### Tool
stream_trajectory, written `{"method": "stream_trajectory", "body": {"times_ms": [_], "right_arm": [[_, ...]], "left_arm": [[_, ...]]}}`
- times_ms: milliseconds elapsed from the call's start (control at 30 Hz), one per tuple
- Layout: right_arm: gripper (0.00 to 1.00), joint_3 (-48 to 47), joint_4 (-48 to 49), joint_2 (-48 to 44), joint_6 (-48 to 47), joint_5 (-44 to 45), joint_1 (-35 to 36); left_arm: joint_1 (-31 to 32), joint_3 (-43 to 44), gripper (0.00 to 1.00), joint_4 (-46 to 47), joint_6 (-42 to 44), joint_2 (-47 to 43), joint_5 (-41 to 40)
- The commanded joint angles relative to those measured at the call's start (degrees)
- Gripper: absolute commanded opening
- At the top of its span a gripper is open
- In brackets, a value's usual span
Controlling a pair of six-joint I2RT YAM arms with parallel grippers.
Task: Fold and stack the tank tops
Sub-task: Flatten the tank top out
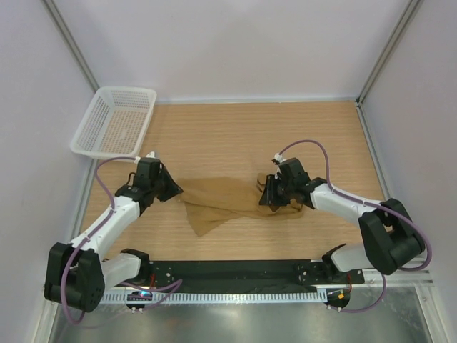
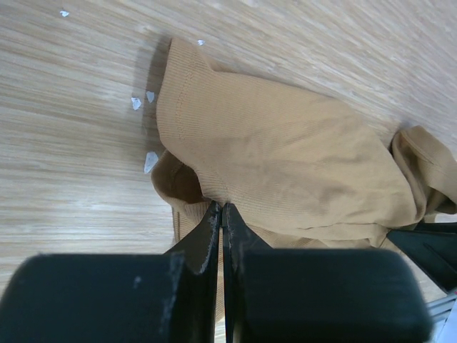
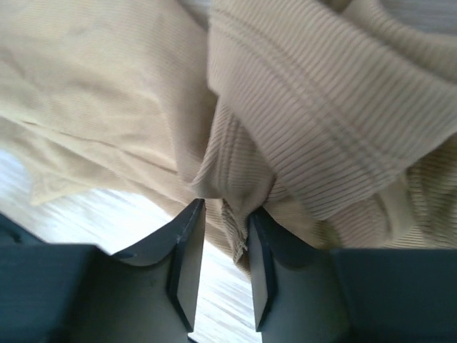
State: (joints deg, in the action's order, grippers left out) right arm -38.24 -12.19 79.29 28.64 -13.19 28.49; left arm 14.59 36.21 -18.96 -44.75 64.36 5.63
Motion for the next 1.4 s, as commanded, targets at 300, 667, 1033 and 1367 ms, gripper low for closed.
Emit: {"method": "stream_trajectory", "body": {"times_ms": [300, 667, 1033, 1367], "right_arm": [[0.08, 1.9, 1.2, -7.7, 1.6, -3.4, 0.0], [0.01, -5.3, -5.9, -14.4, -1.6, 4.4, -0.3], [0.01, -12.3, -9.5, -23.6, -3.0, 11.0, -1.2], [0.01, -19.7, -11.9, -34.1, -8.3, -0.9, -1.2]], "left_arm": [[-0.1, 2.3, 0.0, -1.0, 0.6, -4.4, 0.3], [0.0, 8.9, 0.0, -7.8, 1.9, -7.1, 1.0], [-0.4, 23.6, 0.0, -18.6, 5.3, -8.1, -1.7], [-0.5, 36.6, 0.0, -28.1, 4.8, -12.6, 7.1]]}}
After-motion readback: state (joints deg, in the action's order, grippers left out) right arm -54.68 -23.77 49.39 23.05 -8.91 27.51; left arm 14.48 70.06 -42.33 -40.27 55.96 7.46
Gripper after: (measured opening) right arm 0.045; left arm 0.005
